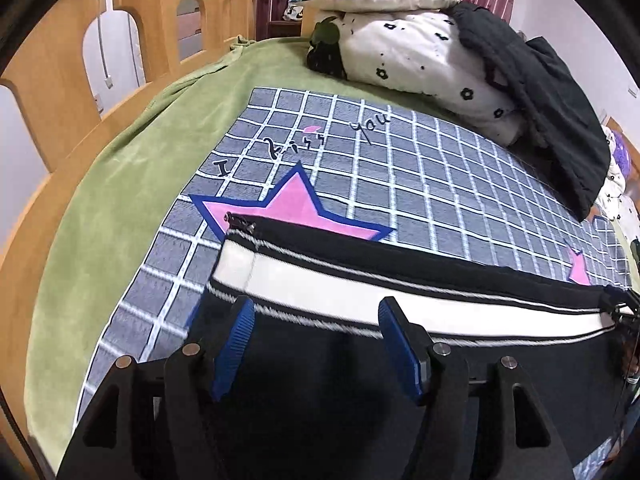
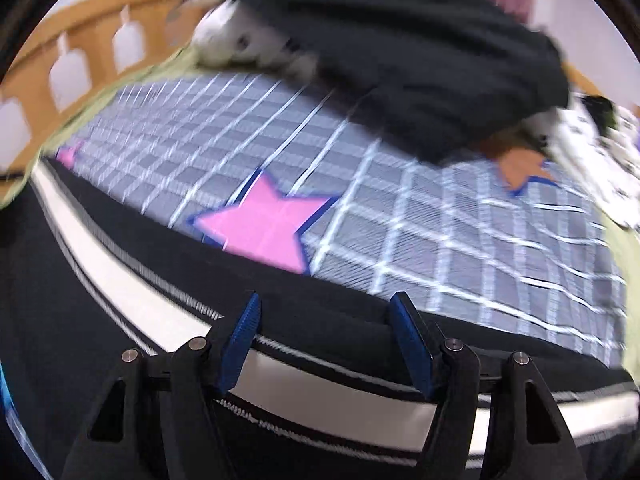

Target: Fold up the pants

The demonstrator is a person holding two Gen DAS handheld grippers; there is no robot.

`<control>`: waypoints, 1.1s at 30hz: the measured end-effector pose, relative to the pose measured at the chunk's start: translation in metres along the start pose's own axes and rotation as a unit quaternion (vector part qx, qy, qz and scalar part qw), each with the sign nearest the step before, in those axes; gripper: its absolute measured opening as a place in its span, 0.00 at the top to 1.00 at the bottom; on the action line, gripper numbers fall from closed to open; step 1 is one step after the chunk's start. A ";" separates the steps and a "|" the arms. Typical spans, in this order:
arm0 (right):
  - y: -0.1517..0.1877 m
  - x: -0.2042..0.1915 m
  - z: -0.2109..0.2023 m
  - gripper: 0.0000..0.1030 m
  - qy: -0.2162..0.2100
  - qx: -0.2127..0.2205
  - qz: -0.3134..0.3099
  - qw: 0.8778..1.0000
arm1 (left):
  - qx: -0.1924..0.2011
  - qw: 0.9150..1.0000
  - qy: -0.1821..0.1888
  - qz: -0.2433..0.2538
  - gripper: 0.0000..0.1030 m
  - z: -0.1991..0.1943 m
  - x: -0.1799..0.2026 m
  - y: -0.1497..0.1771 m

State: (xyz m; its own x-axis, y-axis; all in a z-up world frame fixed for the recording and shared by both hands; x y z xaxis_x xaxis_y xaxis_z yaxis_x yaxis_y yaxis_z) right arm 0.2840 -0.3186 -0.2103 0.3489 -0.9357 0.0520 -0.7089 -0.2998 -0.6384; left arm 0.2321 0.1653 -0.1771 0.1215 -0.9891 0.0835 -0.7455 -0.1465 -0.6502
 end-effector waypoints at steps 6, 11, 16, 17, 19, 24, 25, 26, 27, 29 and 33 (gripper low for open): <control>0.002 -0.015 0.011 0.92 0.018 -0.010 -0.064 0.998 | 0.008 0.998 -0.062 0.007 0.38 0.039 -0.027 -0.020; 0.005 -0.024 -0.003 0.97 0.057 0.013 -0.083 0.995 | -0.008 0.998 -0.065 0.008 0.72 0.057 -0.032 -0.024; -0.009 -0.018 -0.042 0.98 0.042 0.091 -0.055 0.993 | 0.065 0.997 -0.030 -0.025 0.83 0.017 -0.037 -0.030; -0.013 -0.019 -0.045 0.98 0.041 0.100 -0.052 0.993 | 0.068 0.997 -0.030 -0.027 0.83 0.015 -0.039 -0.032; -0.020 -0.018 -0.048 0.98 0.043 0.114 -0.047 0.991 | 0.059 0.997 -0.037 -0.030 0.83 0.025 -0.041 -0.033; -0.010 -0.012 0.007 0.98 0.051 0.061 -0.039 0.996 | 0.024 0.997 -0.065 -0.030 0.79 0.062 -0.044 -0.021; -0.005 -0.012 0.018 0.97 0.052 0.045 -0.036 0.997 | 0.026 0.997 -0.072 -0.025 0.76 0.063 -0.042 -0.021; -0.003 -0.013 0.023 0.96 0.059 0.042 -0.037 0.997 | 0.029 0.996 -0.080 -0.018 0.74 0.061 -0.040 -0.021; -0.006 -0.013 0.021 0.93 0.066 0.045 -0.037 0.996 | 0.031 0.996 -0.084 -0.009 0.72 0.057 -0.038 -0.022; -0.008 -0.008 0.010 0.78 0.063 0.045 -0.015 0.997 | 0.027 0.995 -0.095 0.004 0.66 0.051 -0.035 -0.023; -0.002 0.015 -0.028 0.42 0.063 0.078 -0.031 0.994 | 0.045 0.995 -0.092 0.017 0.44 0.024 -0.031 -0.019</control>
State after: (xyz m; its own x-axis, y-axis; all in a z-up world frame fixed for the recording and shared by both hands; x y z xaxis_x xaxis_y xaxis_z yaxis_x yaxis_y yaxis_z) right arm 0.2733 -0.3374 -0.1871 0.3022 -0.9352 0.1845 -0.5811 -0.3342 -0.7421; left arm 0.2583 0.1994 -0.1859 0.2208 -0.9725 -0.0738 -0.6900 -0.1024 -0.7165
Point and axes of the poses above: each gripper's, at about its wrist camera, not at the fingertips, and z roughly the way its jaws point, x to its right, y to its underside, the point moved 5 cm from there along z, roughly the way its jaws point, and after that the axes turned 5 degrees about x, right-handed, at the moved point
